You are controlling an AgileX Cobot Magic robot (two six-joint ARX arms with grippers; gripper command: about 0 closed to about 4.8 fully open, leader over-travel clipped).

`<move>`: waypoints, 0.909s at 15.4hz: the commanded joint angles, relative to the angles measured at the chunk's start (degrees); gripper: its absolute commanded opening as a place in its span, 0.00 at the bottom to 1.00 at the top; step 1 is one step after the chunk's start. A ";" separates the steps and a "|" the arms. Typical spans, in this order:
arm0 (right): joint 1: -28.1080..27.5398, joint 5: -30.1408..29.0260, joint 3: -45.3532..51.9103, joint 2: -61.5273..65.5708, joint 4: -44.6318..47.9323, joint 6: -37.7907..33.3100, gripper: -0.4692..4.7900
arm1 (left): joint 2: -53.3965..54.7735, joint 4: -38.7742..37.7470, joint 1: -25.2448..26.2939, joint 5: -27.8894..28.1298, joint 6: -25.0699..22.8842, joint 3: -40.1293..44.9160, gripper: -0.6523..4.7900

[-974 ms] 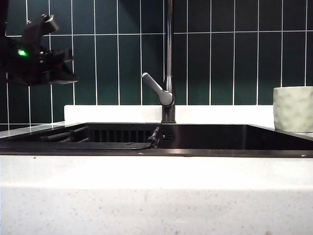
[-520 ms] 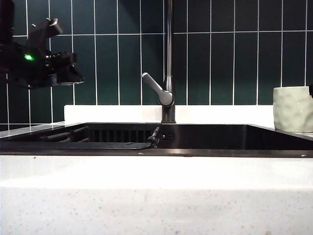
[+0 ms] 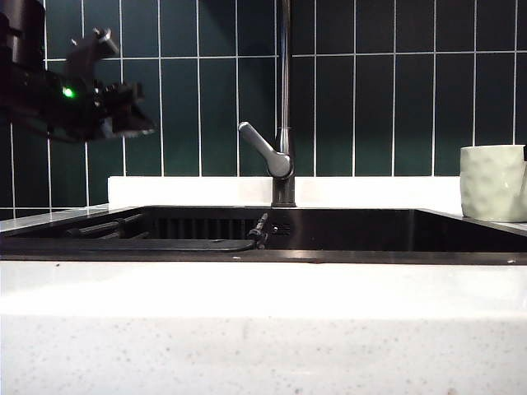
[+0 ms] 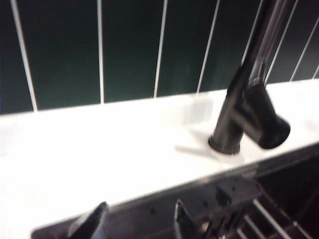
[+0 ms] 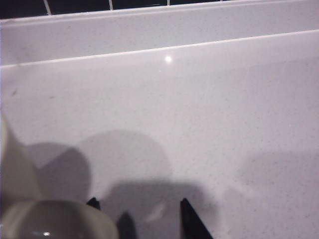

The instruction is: Pick up the mug next to the sink, go to the faucet to get some water, pour the water into the sink, and finally put the mug back to its place.

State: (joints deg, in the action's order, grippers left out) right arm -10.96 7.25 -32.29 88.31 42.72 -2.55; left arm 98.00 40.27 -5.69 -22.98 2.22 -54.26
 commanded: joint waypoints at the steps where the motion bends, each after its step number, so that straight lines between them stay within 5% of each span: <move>1: -0.55 -0.55 -1.09 1.57 1.36 0.00 0.51 | 0.77 -0.07 -0.50 -0.46 0.15 -0.26 0.42; 5: -0.59 -3.85 -2.10 3.06 1.73 0.02 0.49 | 1.29 -0.92 -0.57 -1.73 0.13 -0.26 0.42; 14: -0.61 -3.78 -2.16 3.02 2.23 0.24 0.12 | 1.29 -1.29 -0.57 -4.37 0.42 -0.26 0.42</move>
State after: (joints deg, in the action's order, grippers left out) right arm -11.55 2.94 -34.33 91.57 44.93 -3.07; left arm 99.46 38.70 -6.17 -26.48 2.39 -54.28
